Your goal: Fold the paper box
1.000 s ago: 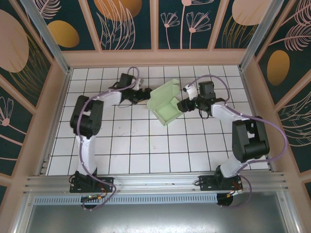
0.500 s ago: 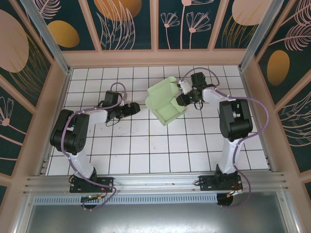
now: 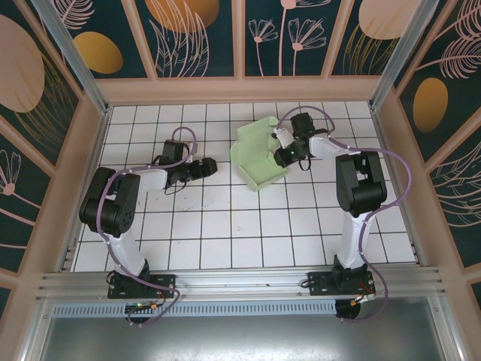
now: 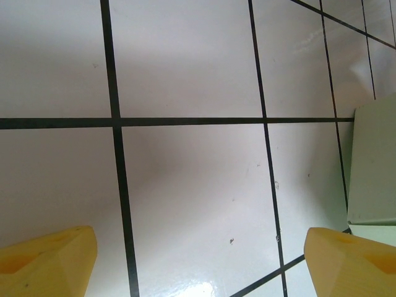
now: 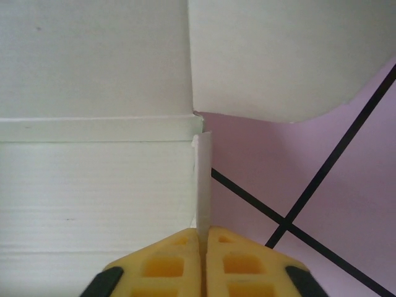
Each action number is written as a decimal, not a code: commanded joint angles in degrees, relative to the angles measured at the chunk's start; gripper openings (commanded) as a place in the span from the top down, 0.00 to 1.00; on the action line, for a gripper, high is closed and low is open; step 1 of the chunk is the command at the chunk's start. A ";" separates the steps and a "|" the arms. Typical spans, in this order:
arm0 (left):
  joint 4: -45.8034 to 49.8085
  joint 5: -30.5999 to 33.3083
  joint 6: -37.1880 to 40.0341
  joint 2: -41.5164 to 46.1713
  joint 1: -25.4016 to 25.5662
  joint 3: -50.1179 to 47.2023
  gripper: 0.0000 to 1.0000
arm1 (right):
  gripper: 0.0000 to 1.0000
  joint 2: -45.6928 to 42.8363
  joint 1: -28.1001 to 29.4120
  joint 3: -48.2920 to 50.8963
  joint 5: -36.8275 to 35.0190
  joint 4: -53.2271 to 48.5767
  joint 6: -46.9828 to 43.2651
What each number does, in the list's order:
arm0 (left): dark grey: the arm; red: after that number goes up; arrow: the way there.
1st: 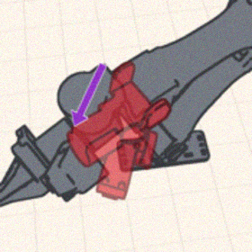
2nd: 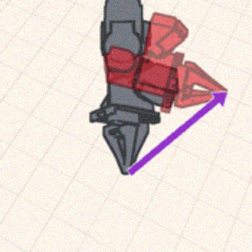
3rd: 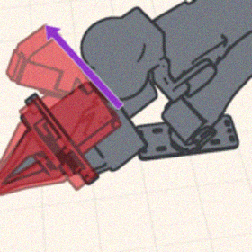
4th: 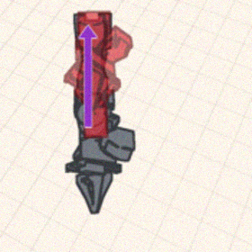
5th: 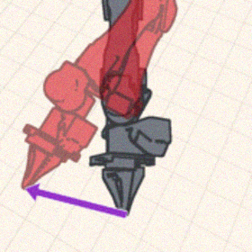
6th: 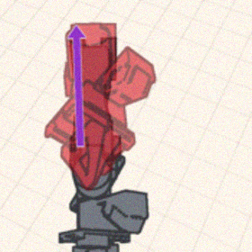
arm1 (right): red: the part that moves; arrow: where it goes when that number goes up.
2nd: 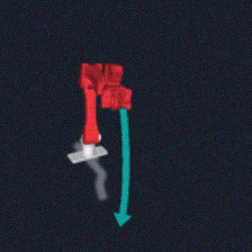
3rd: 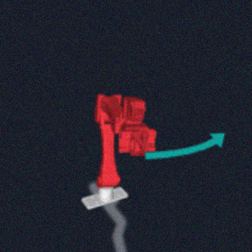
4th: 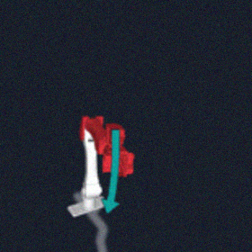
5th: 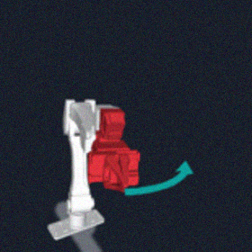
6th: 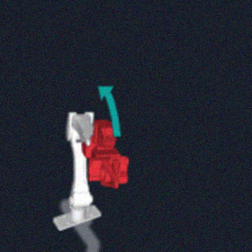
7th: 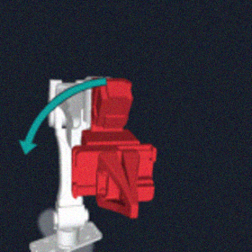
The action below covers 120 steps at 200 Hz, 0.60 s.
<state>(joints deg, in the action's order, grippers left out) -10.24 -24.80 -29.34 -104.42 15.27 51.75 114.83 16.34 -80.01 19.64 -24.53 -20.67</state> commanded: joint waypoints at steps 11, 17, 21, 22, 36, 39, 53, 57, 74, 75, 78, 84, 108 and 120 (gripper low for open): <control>-0.73 0.63 1.74 -0.69 -0.16 0.38 0.13 | 0.96 0.34 3.00 0.72 -9.35 -0.59 -1.20; -0.70 0.72 1.87 -0.61 -0.22 0.24 0.13 | 0.96 0.09 3.53 1.13 -10.70 -0.19 -1.30; -0.83 0.78 1.84 -0.60 -0.15 0.20 0.13 | 0.96 -0.01 4.00 1.38 -11.71 0.06 -1.45; -0.79 0.79 1.92 -0.61 -0.15 0.15 0.13 | 0.96 -0.07 4.16 1.40 -11.98 0.12 -1.51; -0.81 0.80 2.05 -0.58 -0.15 0.15 0.13 | 0.95 -0.49 5.87 2.33 -15.72 0.88 -2.32; -0.83 0.80 2.09 -0.53 -0.17 0.11 0.13 | 0.94 -0.60 6.28 2.38 -16.49 1.01 -2.54; -0.75 0.80 2.34 -0.56 -0.21 0.20 0.13 | 0.90 -0.67 7.93 2.85 -19.59 1.39 -3.23; -0.70 0.88 2.44 -0.59 -0.16 0.27 0.13 | 0.90 -0.58 8.28 2.89 -20.13 1.50 -3.24; -0.35 1.03 2.86 -0.61 -0.16 0.59 0.13 | 0.90 -0.43 9.02 2.73 -21.60 1.43 -2.81; -0.33 1.05 2.88 -0.61 -0.15 0.57 0.13 | 0.90 -0.41 9.08 2.74 -21.59 1.42 -2.76; -0.35 0.92 2.90 -0.61 -0.15 0.60 0.13 | 0.90 -0.39 9.17 2.74 -21.71 1.51 -2.65; -0.39 0.97 3.05 -0.58 -0.15 0.68 0.13 | 0.90 -0.38 9.23 2.69 -21.87 1.57 -2.54; -0.46 1.15 3.23 -0.41 -0.19 0.43 0.13 | 0.90 -0.07 9.67 2.58 -23.12 1.61 -2.66; -0.50 1.32 3.24 -0.24 -0.17 0.10 0.13 | 0.90 0.33 9.95 2.33 -24.03 1.04 -3.04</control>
<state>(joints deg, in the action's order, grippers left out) -10.24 -24.47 -27.59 -104.42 15.27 51.75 114.04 25.63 -79.09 -0.36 -20.21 -22.48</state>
